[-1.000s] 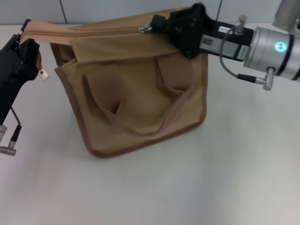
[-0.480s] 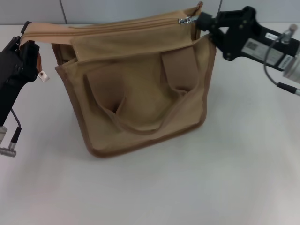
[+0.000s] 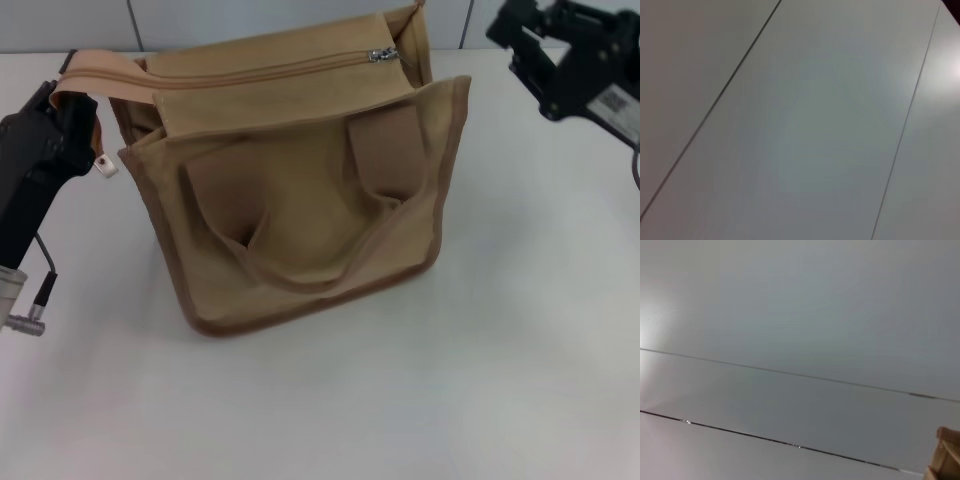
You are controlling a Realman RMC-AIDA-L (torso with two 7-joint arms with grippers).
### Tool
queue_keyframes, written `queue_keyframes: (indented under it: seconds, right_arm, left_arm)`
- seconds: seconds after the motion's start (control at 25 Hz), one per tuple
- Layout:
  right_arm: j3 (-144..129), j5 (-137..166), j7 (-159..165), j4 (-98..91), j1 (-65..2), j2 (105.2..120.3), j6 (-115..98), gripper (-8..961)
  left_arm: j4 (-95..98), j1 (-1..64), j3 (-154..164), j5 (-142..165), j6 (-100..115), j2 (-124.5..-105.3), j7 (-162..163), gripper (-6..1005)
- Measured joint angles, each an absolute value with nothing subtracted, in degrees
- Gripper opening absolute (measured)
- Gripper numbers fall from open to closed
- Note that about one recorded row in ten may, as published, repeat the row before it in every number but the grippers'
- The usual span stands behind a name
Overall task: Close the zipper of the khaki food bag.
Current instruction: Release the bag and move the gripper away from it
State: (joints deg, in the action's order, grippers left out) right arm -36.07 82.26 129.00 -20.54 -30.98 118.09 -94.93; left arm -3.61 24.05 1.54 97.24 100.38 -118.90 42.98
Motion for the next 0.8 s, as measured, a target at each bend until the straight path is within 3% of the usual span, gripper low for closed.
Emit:
queue_keyframes:
  seconds: [0.36,0.56,0.68,0.8]
  right_arm:
    - [-37.0,83.3,95.0,-20.0,-24.1,118.17,-102.0,327]
    - [-38.4,86.5,78.7,-19.8,-21.5,118.56,-104.7,534]
    - [-38.6,86.7,71.8,-19.3,-20.3,119.15,-105.1,548]
    - [-39.5,87.0,65.0,-17.1,-20.0,119.33,-104.6,561]
  left_arm:
    - [-1.4,23.7,5.1,104.1,101.1,-118.67,35.5,31]
    - [2.5,20.5,7.2,104.7,105.8,-118.66,36.6,194]
    - [3.1,18.8,6.7,104.5,106.4,-118.63,36.6,427]
    - [3.7,16.5,5.4,104.3,108.8,-118.54,36.8,549]
